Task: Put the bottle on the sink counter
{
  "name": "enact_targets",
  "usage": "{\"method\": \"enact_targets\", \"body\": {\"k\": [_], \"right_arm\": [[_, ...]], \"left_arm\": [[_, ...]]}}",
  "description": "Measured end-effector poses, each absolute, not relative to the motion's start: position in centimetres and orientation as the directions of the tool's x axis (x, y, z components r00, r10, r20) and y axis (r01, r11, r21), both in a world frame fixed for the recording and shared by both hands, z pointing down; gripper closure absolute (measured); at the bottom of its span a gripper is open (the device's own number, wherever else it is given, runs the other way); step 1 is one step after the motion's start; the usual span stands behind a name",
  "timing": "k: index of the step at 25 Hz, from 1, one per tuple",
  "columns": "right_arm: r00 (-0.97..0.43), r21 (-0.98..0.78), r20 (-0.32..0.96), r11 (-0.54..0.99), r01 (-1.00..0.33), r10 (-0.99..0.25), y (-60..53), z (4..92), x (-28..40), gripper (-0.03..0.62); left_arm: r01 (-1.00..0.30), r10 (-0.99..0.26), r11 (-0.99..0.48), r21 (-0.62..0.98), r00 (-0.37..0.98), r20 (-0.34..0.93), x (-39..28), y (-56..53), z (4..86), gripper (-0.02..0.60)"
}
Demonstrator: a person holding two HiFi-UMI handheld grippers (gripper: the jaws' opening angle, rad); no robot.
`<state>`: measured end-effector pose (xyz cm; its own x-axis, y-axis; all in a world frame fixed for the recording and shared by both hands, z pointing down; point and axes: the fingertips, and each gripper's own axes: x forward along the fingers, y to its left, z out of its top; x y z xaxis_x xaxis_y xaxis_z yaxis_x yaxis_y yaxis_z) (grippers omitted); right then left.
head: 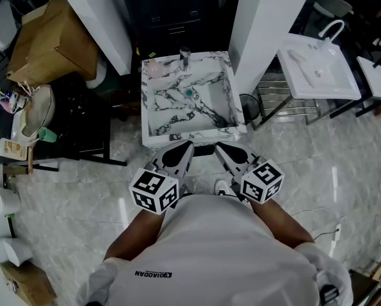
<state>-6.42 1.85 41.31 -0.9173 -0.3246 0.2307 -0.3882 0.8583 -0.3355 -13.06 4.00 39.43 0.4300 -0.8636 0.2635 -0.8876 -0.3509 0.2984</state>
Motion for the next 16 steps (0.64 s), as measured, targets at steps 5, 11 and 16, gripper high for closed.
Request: {"method": "enact_targets", "body": {"k": [5,11,16], "right_arm": [[-0.916,-0.337,0.228,0.856,-0.392,-0.329,1.72,41.19,-6.48,0.554],[-0.916,-0.337,0.226,0.856,-0.392,-0.331,1.73,41.19,-6.49,0.554],[-0.916,-0.34,0.226,0.855,-0.392,-0.33,1.68,41.07,-6.71,0.554]], "left_arm": [[-0.888,-0.862,-0.352,0.297,0.431,0.266,-13.13,3.94,39.39,0.566],[-0.888,-0.863,-0.35,0.298,0.43,0.267,-13.15,3.96,39.52,0.566],[-0.888,-0.862,-0.35,0.297,0.43,0.269,-13.3,3.9,39.36,0.566]]}}
